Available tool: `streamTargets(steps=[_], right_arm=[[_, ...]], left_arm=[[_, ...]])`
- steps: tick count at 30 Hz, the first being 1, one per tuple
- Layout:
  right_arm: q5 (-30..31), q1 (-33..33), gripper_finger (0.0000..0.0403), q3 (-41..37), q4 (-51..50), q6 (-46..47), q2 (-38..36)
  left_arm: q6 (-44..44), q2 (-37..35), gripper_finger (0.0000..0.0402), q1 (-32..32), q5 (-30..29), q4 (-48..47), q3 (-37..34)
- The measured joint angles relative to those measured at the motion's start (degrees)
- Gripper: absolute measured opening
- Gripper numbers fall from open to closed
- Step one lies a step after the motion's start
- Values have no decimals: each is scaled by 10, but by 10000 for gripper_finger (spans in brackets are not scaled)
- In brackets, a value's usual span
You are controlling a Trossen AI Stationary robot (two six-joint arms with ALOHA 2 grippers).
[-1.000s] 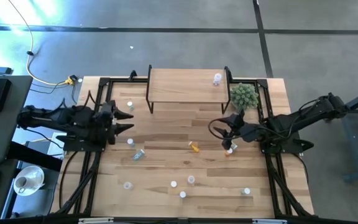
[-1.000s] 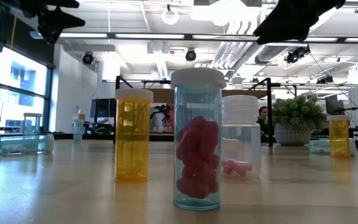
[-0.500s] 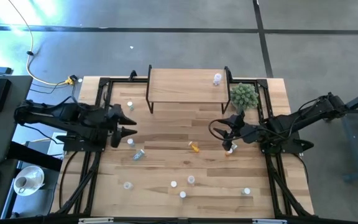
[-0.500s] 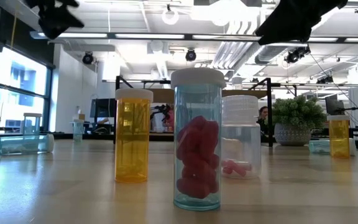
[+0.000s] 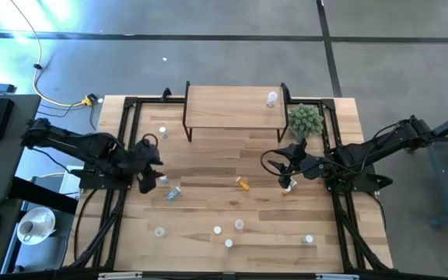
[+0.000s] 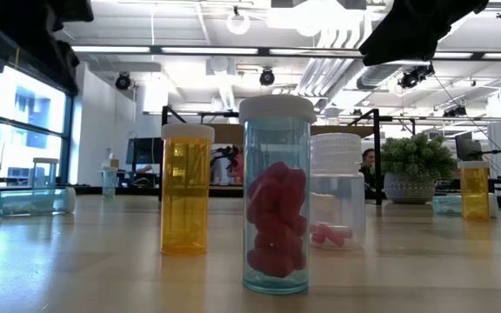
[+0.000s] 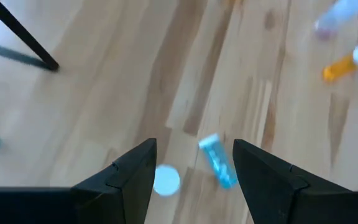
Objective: Pick and place medicine bottles onto shelf by color
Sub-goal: Put the top left blue pill bottle on the shelf
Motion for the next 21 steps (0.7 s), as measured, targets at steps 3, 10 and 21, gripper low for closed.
streamTargets(steps=[3,10,21], right_arm=[[0,0,190,0,0,0,0],[-4,0,190,0,0,0,0],[-4,0,190,0,-1,-1,0]], left_arm=[[-11,8,202,-27,-5,0,-26],[-55,18,202,-86,-65,3,-66],[-104,27,202,-150,-136,4,-66]])
